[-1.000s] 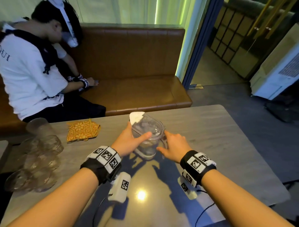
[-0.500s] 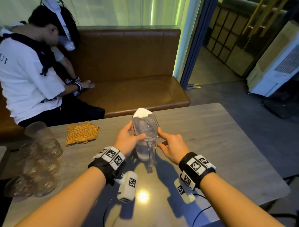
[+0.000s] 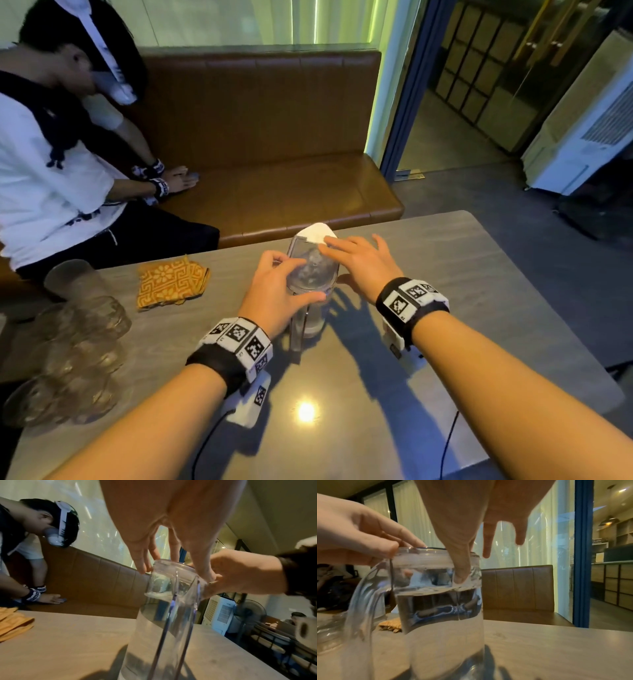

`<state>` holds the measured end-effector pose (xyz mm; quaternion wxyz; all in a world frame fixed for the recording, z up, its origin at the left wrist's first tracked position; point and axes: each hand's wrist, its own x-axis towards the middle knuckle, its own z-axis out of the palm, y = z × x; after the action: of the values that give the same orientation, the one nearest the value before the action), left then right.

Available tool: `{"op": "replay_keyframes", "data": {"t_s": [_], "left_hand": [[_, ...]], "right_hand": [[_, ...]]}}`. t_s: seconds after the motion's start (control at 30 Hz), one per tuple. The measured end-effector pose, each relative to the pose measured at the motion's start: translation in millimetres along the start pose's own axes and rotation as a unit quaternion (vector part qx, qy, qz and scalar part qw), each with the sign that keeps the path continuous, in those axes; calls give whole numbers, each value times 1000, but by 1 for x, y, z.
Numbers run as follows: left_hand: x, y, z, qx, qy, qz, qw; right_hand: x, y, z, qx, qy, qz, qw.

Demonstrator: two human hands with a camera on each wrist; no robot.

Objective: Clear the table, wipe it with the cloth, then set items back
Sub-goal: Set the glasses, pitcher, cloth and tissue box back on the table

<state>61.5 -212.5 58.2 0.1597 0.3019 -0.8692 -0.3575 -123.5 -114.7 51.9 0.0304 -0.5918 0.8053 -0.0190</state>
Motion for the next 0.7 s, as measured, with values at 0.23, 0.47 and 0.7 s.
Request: {"op": "replay_keyframes", "data": {"t_s": [0.23, 0.47, 0.7], "left_hand": [[18, -26, -43, 80, -87, 57, 991], [12, -16, -22, 115, -51, -2, 992], [20, -25, -27, 95, -84, 8, 992]], "right_hand": [[-3, -27, -9, -66, 62, 42, 995], [12, 5, 4, 87, 29, -14, 996], [3, -10, -3, -37, 101, 15, 994]]}}
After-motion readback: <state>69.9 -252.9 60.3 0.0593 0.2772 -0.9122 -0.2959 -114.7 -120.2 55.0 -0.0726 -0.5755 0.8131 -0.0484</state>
